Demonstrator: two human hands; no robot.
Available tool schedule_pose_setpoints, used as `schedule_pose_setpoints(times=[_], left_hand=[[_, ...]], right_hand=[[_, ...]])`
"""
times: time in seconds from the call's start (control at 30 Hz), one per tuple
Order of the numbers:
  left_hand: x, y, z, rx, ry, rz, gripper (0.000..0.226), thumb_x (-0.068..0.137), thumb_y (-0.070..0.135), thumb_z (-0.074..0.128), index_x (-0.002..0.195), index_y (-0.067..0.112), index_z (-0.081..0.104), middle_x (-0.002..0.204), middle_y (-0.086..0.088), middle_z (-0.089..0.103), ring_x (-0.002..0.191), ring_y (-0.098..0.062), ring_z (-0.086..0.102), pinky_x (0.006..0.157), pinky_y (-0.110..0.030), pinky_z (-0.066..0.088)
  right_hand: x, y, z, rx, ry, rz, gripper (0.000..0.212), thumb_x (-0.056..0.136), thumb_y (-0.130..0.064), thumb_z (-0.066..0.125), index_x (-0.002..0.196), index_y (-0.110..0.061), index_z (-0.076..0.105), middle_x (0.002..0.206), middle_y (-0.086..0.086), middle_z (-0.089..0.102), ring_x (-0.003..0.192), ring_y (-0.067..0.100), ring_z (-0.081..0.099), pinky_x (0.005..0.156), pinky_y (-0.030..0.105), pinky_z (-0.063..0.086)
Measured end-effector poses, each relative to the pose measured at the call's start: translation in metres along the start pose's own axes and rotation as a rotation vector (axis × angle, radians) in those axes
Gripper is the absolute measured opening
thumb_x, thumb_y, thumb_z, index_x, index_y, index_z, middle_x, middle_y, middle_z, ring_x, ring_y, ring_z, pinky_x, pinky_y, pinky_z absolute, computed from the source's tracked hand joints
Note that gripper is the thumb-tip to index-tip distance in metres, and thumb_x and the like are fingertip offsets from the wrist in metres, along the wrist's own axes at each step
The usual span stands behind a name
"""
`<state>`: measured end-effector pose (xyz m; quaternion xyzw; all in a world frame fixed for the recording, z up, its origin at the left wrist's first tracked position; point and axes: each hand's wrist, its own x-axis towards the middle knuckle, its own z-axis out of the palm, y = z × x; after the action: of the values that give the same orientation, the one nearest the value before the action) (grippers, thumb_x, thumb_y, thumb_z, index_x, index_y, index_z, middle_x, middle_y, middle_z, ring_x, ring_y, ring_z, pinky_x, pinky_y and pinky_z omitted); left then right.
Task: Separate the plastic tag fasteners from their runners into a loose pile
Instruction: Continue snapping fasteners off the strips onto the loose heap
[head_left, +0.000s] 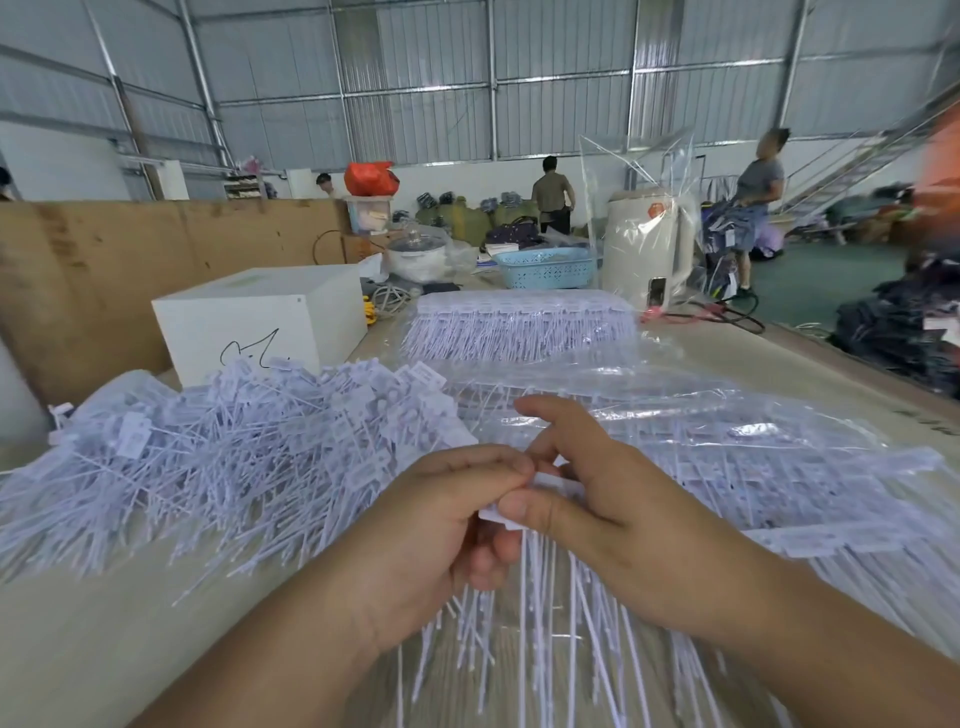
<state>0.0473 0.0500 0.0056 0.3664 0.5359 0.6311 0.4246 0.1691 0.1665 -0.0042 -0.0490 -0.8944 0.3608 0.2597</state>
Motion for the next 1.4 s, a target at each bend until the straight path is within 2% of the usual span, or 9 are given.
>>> schedule_pose_setpoints(times=[0.1,0.2,0.27,0.5,0.73,0.97,1.1,1.27,1.4], left_hand=[[0.0,0.0,0.0,0.01,0.02,-0.038,0.016,0.084,0.012,0.061,0.086,0.008,0.077,0.043,-0.001,0.046,0.034,-0.007,0.042,0.037,-0.015,0.029],[0.002,-0.001,0.0,0.048,0.088,-0.031,0.024,0.086,0.002,0.057,0.081,0.011,0.078,0.044,-0.002,0.046,0.034,-0.008,0.04,0.038,-0.016,0.029],[0.003,0.001,-0.001,0.099,0.149,0.006,0.026,0.086,0.001,0.057,0.079,0.013,0.078,0.045,-0.003,0.046,0.035,-0.008,0.037,0.037,-0.016,0.03],[-0.001,0.002,0.002,0.307,0.257,0.161,0.026,0.089,0.002,0.055,0.088,0.022,0.072,0.044,0.006,0.052,0.036,-0.005,0.043,0.038,-0.015,0.034],[-0.004,0.0,0.002,0.391,0.118,0.133,0.015,0.087,0.021,0.064,0.093,0.033,0.072,0.049,0.007,0.054,0.044,-0.009,0.043,0.046,-0.019,0.037],[-0.002,0.002,0.001,0.426,0.053,0.119,0.015,0.085,0.045,0.062,0.087,0.032,0.069,0.059,0.006,0.061,0.049,-0.01,0.055,0.047,-0.022,0.039],[-0.002,0.0,0.005,0.192,0.014,0.057,0.008,0.084,0.029,0.068,0.091,0.027,0.072,0.063,-0.003,0.065,0.052,-0.018,0.063,0.048,-0.026,0.05],[-0.001,-0.001,0.005,0.104,0.082,0.131,0.007,0.079,0.016,0.069,0.08,0.022,0.072,0.054,-0.006,0.061,0.042,-0.02,0.059,0.04,-0.024,0.047],[0.0,0.004,0.003,0.112,0.159,0.246,0.013,0.076,0.01,0.068,0.076,0.023,0.072,0.053,-0.005,0.059,0.04,-0.017,0.055,0.039,-0.023,0.045]], right_hand=[[0.0,0.0,-0.002,-0.043,-0.022,0.047,0.066,0.081,-0.067,0.046,0.139,-0.036,0.035,0.098,-0.024,0.059,0.096,-0.004,0.058,0.081,0.014,0.043],[-0.001,-0.003,-0.002,-0.077,-0.07,0.058,0.049,0.087,-0.071,0.044,0.117,-0.033,0.051,0.089,-0.007,0.068,0.081,0.013,0.065,0.076,0.042,0.052],[-0.002,-0.005,-0.004,-0.086,-0.076,0.083,0.048,0.085,-0.075,0.037,0.101,-0.034,0.056,0.073,-0.005,0.065,0.063,0.016,0.061,0.065,0.049,0.051],[-0.002,-0.004,-0.007,-0.138,-0.128,0.079,0.023,0.089,-0.06,0.05,0.071,-0.046,0.05,0.051,-0.017,0.048,0.043,0.003,0.039,0.047,0.018,0.031],[-0.004,-0.006,-0.006,-0.068,-0.116,0.028,0.002,0.095,-0.044,0.056,0.095,-0.045,0.057,0.045,-0.01,0.046,0.036,0.006,0.033,0.041,0.02,0.027],[0.0,-0.007,-0.005,-0.135,-0.04,0.005,0.01,0.096,-0.037,0.055,0.099,-0.029,0.059,0.07,0.0,0.065,0.054,0.012,0.056,0.056,0.044,0.048],[-0.004,-0.004,-0.001,-0.113,0.012,-0.009,0.017,0.096,-0.036,0.053,0.11,-0.033,0.042,0.064,-0.01,0.058,0.042,0.005,0.044,0.045,0.017,0.03],[-0.003,-0.007,0.001,-0.14,-0.019,0.011,0.031,0.095,-0.046,0.049,0.121,-0.035,0.036,0.074,-0.013,0.064,0.046,0.004,0.049,0.049,0.019,0.035],[-0.002,-0.009,-0.009,-0.127,-0.062,0.031,0.034,0.092,-0.057,0.05,0.098,-0.024,0.057,0.058,-0.011,0.051,0.047,0.005,0.043,0.051,0.028,0.035]])
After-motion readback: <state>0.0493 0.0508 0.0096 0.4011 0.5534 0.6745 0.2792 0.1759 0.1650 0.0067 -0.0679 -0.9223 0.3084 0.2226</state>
